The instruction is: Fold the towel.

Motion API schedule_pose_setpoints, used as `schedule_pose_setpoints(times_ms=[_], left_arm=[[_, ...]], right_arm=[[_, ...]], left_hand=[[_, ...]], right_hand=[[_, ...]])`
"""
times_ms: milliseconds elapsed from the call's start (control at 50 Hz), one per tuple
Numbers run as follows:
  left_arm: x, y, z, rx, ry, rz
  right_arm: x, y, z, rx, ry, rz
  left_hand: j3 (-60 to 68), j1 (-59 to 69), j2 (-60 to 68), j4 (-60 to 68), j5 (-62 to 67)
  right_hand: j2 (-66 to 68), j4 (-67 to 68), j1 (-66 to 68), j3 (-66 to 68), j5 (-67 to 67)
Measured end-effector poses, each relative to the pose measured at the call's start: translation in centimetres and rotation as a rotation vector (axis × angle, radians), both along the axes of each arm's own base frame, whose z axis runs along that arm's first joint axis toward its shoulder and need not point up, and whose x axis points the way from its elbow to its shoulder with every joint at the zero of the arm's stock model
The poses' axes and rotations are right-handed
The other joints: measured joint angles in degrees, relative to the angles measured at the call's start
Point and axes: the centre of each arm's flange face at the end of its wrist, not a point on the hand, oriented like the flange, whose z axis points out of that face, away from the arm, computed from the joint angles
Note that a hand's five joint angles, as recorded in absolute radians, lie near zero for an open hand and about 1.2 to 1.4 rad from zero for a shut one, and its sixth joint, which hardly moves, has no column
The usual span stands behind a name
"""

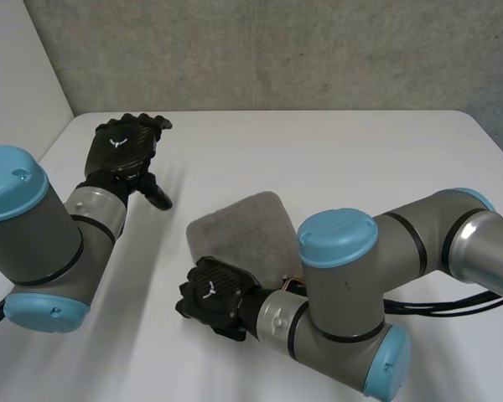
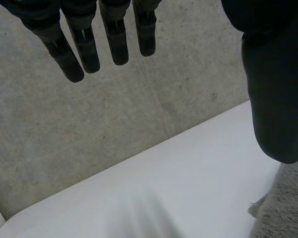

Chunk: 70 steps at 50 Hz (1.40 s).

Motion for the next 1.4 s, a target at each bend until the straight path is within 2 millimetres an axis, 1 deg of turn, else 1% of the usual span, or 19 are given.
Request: schedule_pose_setpoints(times_ms=[20,40,60,100,220,340,420,540,740,820,880,980,1060,1140,1160,1180,1220,1320,1400], left_arm=[[0.0,0.0,0.0,0.0,0.0,-0.001],[-0.1,0.0,0.0,0.001,-0.001,-0.003],[-0.1,0.1,0.0,0.0,-0.001,-0.005],[-0.3,0.1,0.0,-0.001,-0.001,-0.01],[-0.8,0.4,-0.2,0.001,-0.003,-0.026],[-1.7,1.2,-0.6,0.01,-0.007,-0.059],[-2.5,2.0,-1.4,0.031,-0.017,-0.086],[-3.5,3.2,-3.1,0.075,-0.041,-0.122],[-4.8,4.7,-8.4,0.197,-0.121,-0.172],[-5.1,5.0,-9.5,0.221,-0.137,-0.182],[-5.3,5.1,-9.5,0.222,-0.138,-0.187],[-5.4,5.2,-7.9,0.185,-0.116,-0.191],[-5.3,5.0,-4.8,0.115,-0.073,-0.185],[-4.5,4.8,-1.0,0.031,-0.024,-0.164],[-4.1,4.6,0.3,0.006,-0.009,-0.151],[-3.8,4.5,1.0,-0.008,-0.002,-0.143],[-2.5,4.3,3.9,-0.06,0.028,-0.105],[-0.2,4.5,8.1,-0.127,0.066,-0.044],[0.9,5.2,10.1,-0.149,0.084,-0.018]], right_arm=[[-0.1,-0.2,0.2,0.012,-0.008,-0.011],[-0.3,-0.6,0.7,0.036,-0.027,-0.037],[-0.6,-1.1,1.4,0.06,-0.054,-0.068],[-1.3,-2.1,2.6,0.102,-0.106,-0.124],[-3.5,-4.6,5.6,0.227,-0.268,-0.276],[-5.9,-6.7,6.5,0.334,-0.36,-0.404],[-7.2,-8.0,6.2,0.395,-0.391,-0.478],[-7.9,-9.3,5.5,0.442,-0.404,-0.535],[-7.5,-10.6,1.1,0.531,-0.332,-0.594],[-7.6,-10.9,-0.3,0.556,-0.298,-0.625],[-7.7,-11.1,-0.4,0.554,-0.291,-0.642],[-8.0,-11.6,1.5,0.502,-0.324,-0.673],[-8.7,-12.0,5.6,0.403,-0.403,-0.707],[-10.0,-12.0,10.4,0.283,-0.506,-0.755],[-10.6,-12.0,11.8,0.246,-0.538,-0.776],[-10.9,-12.0,12.5,0.228,-0.553,-0.787],[-12.2,-12.1,14.9,0.162,-0.611,-0.836],[-14.4,-12.2,17.7,0.078,-0.679,-0.927],[-15.5,-12.3,18.3,0.054,-0.686,-0.981]], left_hand=[[0.0,0.0,0.0,0.0,0.0],[0.0,0.0,0.0,0.0,0.0],[0.0,0.0,0.0,0.0,0.0],[0.0,0.0,0.0,0.0,0.0],[0.0,0.0,0.0,0.0,0.0],[0.0,0.0,0.0,0.0,0.0],[0.0,0.0,0.0,0.0,0.0],[0.0,0.0,0.0,0.0,0.0],[0.0,0.0,0.0,0.0,0.0],[0.0,0.0,0.0,0.0,0.0],[0.0,0.0,0.0,0.0,0.0],[0.0,0.0,0.0,0.0,0.0],[0.0,0.0,0.0,0.0,-0.1],[-0.5,-0.4,-0.3,-0.5,-0.4],[-0.6,-0.6,-0.7,-1.3,-0.7],[-0.8,-0.7,-0.8,-1.5,-0.8],[-1.5,-1.5,-1.6,-2.4,-1.4],[-1.9,-2.0,-1.9,-2.8,-1.8],[-1.9,-2.0,-1.9,-2.8,-2.0]], right_hand=[[-4.6,-4.5,-4.6,-3.9,-5.8],[-16.5,-15.9,-17.3,-13.6,-17.7],[-22.6,-22.7,-22.4,-20.1,-24.6],[-27.0,-29.1,-27.4,-28.7,-31.6],[-27.2,-29.3,-28.9,-30.7,-32.5],[-27.2,-29.3,-28.9,-30.7,-32.5],[-27.2,-29.3,-28.9,-30.7,-32.5],[-27.2,-29.3,-28.9,-30.7,-32.5],[-27.2,-29.3,-28.9,-30.7,-32.5],[-27.2,-29.3,-28.9,-30.7,-32.5],[-27.2,-29.3,-28.9,-30.7,-32.5],[-27.2,-29.3,-28.9,-30.7,-32.8],[-27.2,-29.3,-28.9,-30.7,-32.8],[-27.2,-29.3,-28.9,-30.7,-32.8],[-27.2,-29.3,-28.9,-30.7,-32.8],[-27.2,-29.3,-28.9,-30.7,-32.8],[-27.2,-29.3,-28.9,-30.7,-32.8],[-27.2,-29.3,-28.9,-30.7,-32.8],[-27.2,-29.3,-28.9,-30.7,-32.8]])
